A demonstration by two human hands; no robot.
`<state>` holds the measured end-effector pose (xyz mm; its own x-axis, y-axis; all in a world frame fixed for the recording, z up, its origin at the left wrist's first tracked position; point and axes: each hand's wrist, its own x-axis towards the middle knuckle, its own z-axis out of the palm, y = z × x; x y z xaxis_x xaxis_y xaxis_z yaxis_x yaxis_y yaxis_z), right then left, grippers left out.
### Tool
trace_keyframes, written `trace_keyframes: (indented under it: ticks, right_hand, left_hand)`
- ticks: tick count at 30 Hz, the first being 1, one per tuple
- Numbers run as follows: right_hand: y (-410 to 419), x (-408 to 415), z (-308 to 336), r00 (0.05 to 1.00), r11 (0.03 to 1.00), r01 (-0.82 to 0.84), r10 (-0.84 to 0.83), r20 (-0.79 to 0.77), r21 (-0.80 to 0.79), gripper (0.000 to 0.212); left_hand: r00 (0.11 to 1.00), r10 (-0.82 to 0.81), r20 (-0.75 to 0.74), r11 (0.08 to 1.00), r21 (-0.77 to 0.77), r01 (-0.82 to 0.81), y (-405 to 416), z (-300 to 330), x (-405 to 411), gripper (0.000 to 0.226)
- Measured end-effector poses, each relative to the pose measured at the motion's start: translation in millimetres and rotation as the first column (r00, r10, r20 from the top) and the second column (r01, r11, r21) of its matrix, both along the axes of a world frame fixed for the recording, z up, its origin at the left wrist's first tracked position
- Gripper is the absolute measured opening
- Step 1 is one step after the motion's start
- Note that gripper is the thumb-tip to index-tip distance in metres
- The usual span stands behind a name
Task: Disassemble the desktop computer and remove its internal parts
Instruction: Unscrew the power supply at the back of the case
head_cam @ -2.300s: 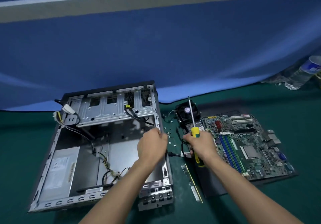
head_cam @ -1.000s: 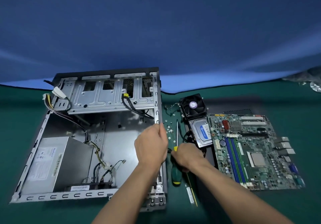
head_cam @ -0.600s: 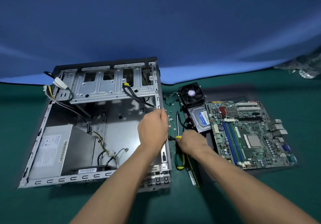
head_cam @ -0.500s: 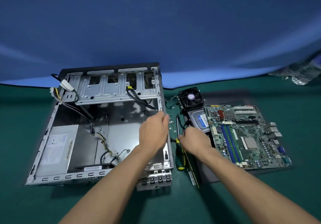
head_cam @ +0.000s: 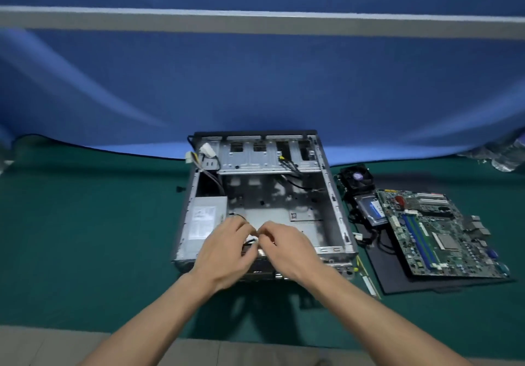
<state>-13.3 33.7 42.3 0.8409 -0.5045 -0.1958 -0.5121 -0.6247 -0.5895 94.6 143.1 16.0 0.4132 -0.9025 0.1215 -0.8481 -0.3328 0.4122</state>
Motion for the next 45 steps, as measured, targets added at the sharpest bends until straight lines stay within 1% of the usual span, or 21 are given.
trace_keyframes:
  ticks: [2,4,6,9,12,15,19,21,24,25,27,29,30,33,35,40,42,45]
  right_hand:
    - [18,10,-6,0.998,1.000,0.004,-0.005,-0.068,-0.013,0.031]
    - [29,20,-8,0.989,0.997,-0.022,0.011,-0.147,-0.071,0.033]
    - [36,28,-7,0.978,0.990,-0.048,0.020,-0.206,-0.132,0.039]
    - [42,33,-6,0.964,0.985,-0.026,-0.020,-0.264,-0.170,0.042]
    - [45,36,-6,0.949,0.978,0.000,-0.066,-0.309,-0.209,0.041]
    - [44,38,-7,0.941,0.968,0.015,-0.098,-0.323,-0.251,0.038]
    - [43,43,-10,0.930,0.956,0.027,-0.131,-0.343,-0.294,0.035]
    - [43,47,-10,0.927,0.946,0.018,-0.136,-0.349,-0.323,0.036]
    - [41,49,-10,0.920,0.935,0.021,-0.157,-0.360,-0.354,0.037]
    - [41,50,-10,0.918,0.933,0.021,-0.160,-0.363,-0.360,0.036]
    - [38,52,-10,0.916,0.929,0.018,-0.164,-0.366,-0.371,0.035]
    - [36,54,-10,0.912,0.926,0.015,-0.168,-0.375,-0.378,0.034]
    - [35,55,-10,0.908,0.924,0.011,-0.169,-0.383,-0.383,0.034]
    - [32,59,-9,0.898,0.918,-0.007,-0.169,-0.407,-0.398,0.035]
    - [33,61,-10,0.893,0.906,-0.034,-0.163,-0.420,-0.423,0.036]
    - [45,68,-16,0.889,0.818,-0.179,-0.104,-0.447,-0.547,0.037]
    - [42,72,-18,0.879,0.829,-0.188,-0.097,-0.467,-0.526,0.035]
    - [30,82,-21,0.872,0.891,-0.122,-0.114,-0.476,-0.437,0.031]
  left_hand:
    - [0.999,-0.024,-0.023,0.999,0.040,0.024,22,-1,11,0.043]
    - [0.999,-0.046,-0.002,0.992,0.113,0.046,39,-7,22,0.057]
    - [0.996,-0.055,0.068,0.979,0.199,0.040,51,-14,32,0.070]
    - [0.976,-0.097,0.193,0.953,0.301,0.035,56,-21,43,0.080]
    - [0.948,-0.154,0.280,0.933,0.356,0.047,51,-25,50,0.084]
    - [0.929,-0.183,0.323,0.929,0.365,0.056,47,-29,57,0.086]
    - [0.917,-0.138,0.375,0.940,0.340,0.002,46,-35,56,0.074]
    - [0.927,-0.142,0.347,0.938,0.345,0.014,43,-36,58,0.078]
    - [0.972,-0.164,0.166,0.921,0.379,0.090,39,-27,65,0.087]
    - [0.980,-0.172,0.096,0.917,0.378,0.124,37,-23,70,0.084]
    - [0.984,-0.173,-0.041,0.922,0.346,0.176,35,-15,79,0.072]
    - [0.981,-0.151,-0.125,0.940,0.290,0.182,34,-14,85,0.062]
    - [0.982,-0.145,-0.122,0.947,0.269,0.173,35,-15,86,0.060]
    - [0.989,-0.140,-0.036,0.964,0.222,0.145,35,-22,87,0.057]
    - [0.990,-0.140,-0.010,0.973,0.181,0.140,33,-26,91,0.057]
    - [0.993,-0.098,0.068,0.985,0.152,0.086,23,-30,95,0.060]
    - [0.992,-0.080,0.093,0.986,0.152,0.065,21,-31,93,0.063]
    - [0.995,-0.042,0.089,0.995,0.098,0.033,22,-32,94,0.062]
